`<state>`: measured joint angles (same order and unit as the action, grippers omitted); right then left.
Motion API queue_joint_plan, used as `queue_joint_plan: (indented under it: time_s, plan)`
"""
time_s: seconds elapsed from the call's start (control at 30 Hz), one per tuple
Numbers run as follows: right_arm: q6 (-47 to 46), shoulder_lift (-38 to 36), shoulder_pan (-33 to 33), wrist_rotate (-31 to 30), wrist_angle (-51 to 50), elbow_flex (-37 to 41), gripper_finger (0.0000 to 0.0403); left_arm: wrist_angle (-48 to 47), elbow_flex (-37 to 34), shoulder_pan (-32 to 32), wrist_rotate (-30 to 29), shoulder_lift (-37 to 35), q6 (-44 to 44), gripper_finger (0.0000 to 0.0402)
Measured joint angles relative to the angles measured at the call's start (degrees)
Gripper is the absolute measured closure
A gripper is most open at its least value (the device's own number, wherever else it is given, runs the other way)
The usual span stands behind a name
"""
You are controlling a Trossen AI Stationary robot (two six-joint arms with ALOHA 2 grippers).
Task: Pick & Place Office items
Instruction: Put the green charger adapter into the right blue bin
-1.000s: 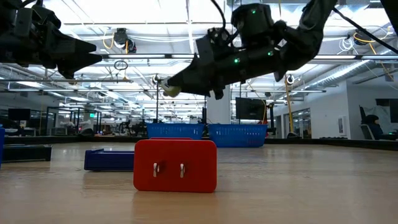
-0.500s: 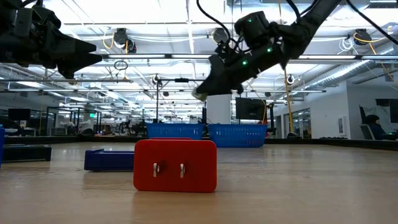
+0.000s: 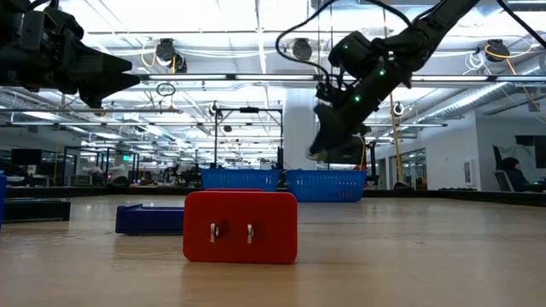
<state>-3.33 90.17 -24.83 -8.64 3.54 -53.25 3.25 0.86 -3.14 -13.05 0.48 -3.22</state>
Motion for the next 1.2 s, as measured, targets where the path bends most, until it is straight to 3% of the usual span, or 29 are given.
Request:
queue_joint_plan:
  time_s: [0.23, 0.6, 1.2]
  plan:
    - [0.03, -1.51, -1.59, -4.89, -7.81, 0.01, 0.0249, 0.00, 0.01, 0.00, -0.01, 0.00, 0.00, 0.0188]
    - [0.20, -2.60, -2.59, -5.07, -16.10, 0.00, 0.0249, 0.00, 0.02, 0.00, 0.02, -0.01, 0.00, 0.0188]
    - [2.91, -2.54, -2.48, -4.76, -16.17, 0.02, 0.0234, 0.00, 0.00, 0.00, 0.02, 0.01, 0.00, 0.0188]
